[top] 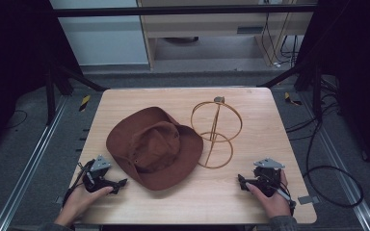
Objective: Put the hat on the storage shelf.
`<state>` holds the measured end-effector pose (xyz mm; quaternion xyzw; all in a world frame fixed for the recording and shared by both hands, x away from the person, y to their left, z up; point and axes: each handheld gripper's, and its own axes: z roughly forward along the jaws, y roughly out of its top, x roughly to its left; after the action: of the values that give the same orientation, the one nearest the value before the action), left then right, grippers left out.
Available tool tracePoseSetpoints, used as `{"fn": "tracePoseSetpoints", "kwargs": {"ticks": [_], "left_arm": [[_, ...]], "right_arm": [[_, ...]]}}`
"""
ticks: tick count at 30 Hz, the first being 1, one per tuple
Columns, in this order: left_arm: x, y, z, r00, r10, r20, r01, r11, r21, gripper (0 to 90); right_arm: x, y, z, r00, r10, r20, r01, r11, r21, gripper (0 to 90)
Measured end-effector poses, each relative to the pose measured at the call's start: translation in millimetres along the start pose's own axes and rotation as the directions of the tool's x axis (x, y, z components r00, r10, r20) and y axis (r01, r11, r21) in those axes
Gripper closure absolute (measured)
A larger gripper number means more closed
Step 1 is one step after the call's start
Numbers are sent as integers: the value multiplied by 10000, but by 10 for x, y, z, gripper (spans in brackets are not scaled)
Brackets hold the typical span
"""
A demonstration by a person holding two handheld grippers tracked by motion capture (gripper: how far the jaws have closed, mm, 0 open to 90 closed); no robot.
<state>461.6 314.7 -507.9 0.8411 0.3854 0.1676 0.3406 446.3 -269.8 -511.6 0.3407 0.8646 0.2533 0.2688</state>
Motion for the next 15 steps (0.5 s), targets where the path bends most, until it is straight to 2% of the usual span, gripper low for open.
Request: {"fn": "tracePoseSetpoints", "kwargs": {"ticks": [12, 14, 15], "left_arm": [[-27, 25, 5, 10000, -16, 23, 16, 9999, 140, 0], [-55, 37, 0, 9998, 57, 182, -60, 9998, 190, 1], [-73, 49, -19, 9991, 11, 419, -17, 9999, 159, 16]], "right_arm": [[-1, 1, 1, 10000, 3, -25, -3, 10000, -11, 5], [-1, 1, 1, 10000, 7, -17, -7, 10000, -10, 5], [-1, 2, 1, 10000, 10, -14, -11, 10000, -9, 5]]}}
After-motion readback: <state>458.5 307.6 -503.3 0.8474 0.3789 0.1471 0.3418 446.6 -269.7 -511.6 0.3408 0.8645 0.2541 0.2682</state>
